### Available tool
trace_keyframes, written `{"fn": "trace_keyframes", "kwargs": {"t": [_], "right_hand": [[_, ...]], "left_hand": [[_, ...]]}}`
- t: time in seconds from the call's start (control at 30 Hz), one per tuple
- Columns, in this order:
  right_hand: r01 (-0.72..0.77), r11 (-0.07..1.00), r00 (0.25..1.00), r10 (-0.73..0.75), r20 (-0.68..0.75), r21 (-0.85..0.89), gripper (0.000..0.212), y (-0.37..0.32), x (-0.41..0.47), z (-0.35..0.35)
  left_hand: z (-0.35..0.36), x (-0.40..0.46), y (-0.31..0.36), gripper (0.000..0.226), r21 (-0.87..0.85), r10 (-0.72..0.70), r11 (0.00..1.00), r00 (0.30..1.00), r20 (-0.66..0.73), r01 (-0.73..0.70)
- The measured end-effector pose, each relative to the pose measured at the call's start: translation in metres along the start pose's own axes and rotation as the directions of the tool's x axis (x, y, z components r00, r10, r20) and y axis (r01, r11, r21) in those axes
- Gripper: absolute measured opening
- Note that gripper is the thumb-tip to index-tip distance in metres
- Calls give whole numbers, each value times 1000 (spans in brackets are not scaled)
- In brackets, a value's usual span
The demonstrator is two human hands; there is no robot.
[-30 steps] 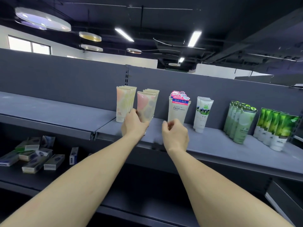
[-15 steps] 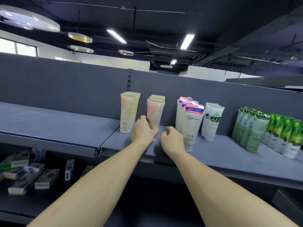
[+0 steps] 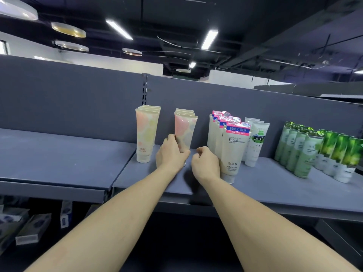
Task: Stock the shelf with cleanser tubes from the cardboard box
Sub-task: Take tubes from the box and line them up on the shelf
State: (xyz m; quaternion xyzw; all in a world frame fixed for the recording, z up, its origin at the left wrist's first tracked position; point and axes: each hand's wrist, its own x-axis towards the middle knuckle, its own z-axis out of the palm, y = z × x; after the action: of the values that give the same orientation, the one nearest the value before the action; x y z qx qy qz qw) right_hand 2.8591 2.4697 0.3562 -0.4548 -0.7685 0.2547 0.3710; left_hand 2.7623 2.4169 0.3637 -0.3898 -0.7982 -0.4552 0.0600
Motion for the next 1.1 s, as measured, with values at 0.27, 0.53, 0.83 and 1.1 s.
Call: {"fn": "trace_keyframes", "kwargs": {"t": [0.27,0.53,0.83,1.1], "right_hand": [[2,1000,1000,-2,5,-15,39,1,-5,-2],[64,998,998,-64,5,-19,35,2,-28,-14],[91,994,995,-93,33,53,33,13,-82,-66],[124,990,985,-116,127,-63,22,88,-166,-135]], "left_hand": [[0,-8,4,37,0,-1,1000,1000,-30,1],[-8,-20,4,56,-4,-55,998,998,-20,55],[-36,-89,32,16,67,-49,996,997,-58,53],[-21,-226,58,19,102,-91,990,993,-72,98]]}}
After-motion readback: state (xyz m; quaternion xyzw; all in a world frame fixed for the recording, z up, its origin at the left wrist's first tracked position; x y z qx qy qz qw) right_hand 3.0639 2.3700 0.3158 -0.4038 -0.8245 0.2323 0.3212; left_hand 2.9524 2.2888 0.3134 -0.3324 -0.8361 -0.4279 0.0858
